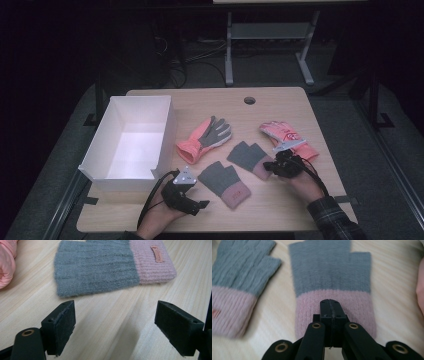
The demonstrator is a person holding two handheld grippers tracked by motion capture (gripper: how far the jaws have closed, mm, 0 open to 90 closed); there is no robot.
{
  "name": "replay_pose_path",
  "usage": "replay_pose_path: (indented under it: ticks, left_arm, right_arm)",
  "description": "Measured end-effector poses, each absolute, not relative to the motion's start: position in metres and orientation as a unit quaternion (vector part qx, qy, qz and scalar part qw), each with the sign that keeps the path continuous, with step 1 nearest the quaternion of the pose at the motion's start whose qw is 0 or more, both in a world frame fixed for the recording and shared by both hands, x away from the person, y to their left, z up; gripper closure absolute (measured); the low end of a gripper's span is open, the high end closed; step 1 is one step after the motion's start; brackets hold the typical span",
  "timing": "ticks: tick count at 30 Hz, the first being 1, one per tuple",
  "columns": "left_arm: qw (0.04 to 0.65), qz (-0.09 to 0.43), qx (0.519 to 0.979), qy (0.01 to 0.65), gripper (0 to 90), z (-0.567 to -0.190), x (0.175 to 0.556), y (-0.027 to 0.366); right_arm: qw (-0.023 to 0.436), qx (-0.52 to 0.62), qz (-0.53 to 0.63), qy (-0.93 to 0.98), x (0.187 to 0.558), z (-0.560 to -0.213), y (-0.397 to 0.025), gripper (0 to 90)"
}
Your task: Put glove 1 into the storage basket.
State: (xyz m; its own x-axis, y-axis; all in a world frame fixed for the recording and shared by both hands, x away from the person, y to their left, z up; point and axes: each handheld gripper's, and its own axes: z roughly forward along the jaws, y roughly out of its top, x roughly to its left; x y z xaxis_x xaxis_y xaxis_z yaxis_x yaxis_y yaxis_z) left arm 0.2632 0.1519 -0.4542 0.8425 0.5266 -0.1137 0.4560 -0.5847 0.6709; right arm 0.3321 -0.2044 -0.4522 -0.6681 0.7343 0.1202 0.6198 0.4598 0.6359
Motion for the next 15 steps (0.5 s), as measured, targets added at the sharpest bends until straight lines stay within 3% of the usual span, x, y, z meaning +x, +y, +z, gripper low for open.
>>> replay_pose_path:
  ticks: [6,7,15]
  left_arm:
    - [0.359,0.048,0.891,0.274,16.7,-0.455,0.263,0.15]
    - [0.36,0.049,0.89,0.274,16.7,-0.455,0.263,0.15]
    - [0.356,0.048,0.892,0.274,17.0,-0.456,0.264,0.148]
  right_arm:
    - [0.081,0.396,0.333,0.852,0.32,-0.452,-0.214,89.1]
    - [0.074,0.39,0.342,0.852,0.321,-0.45,-0.216,83.6]
    - [0.075,0.377,0.364,0.848,0.334,-0.443,-0.213,70.9]
